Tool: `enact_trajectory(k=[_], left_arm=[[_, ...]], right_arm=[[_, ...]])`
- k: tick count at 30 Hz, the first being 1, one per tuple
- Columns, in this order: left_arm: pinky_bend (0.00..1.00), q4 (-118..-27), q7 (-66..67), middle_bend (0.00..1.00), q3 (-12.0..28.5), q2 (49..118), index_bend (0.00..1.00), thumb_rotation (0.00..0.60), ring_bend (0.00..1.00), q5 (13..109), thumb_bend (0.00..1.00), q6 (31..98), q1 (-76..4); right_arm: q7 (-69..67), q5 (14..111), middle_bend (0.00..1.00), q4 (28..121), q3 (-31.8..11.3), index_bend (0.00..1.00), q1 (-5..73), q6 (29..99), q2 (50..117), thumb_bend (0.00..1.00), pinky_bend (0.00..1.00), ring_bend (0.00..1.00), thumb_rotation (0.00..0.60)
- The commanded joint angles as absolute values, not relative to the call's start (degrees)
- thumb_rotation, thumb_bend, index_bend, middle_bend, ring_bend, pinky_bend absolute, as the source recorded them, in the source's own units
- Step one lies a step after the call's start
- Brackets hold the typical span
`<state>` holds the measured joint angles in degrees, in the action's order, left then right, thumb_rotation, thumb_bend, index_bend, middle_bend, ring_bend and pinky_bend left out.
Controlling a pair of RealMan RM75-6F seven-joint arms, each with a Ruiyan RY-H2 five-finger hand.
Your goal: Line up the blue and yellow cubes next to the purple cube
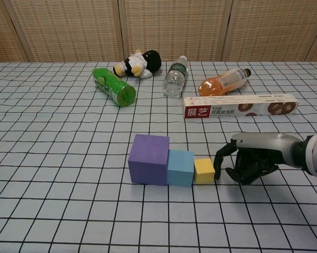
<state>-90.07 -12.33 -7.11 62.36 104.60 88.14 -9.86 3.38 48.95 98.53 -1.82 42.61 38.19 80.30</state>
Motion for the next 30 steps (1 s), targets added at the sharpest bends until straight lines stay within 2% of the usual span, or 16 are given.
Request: enact_trajectory(k=[1,30], left_arm=[[0.66,-90.1,-12.3,0.60,-7.1,62.4,0.48,0.600,0.46,104.6,0.49,88.1,-9.9],[0.66,-90.2,-12.5,0.60,-7.1,62.3,0.48,0.600,0.46,104.3,0.49,87.9,-9.9]], right_arm=[[2.3,49.7,1.00,97.9,-2.1,0.46,42.5,37.4,80.4,0.59,1.00,0.88,0.600],[-5.2,55.5,1.00,92.7,-4.0,0.46,42.4,32.8,82.1,0.59,1.00,0.88,0.600]])
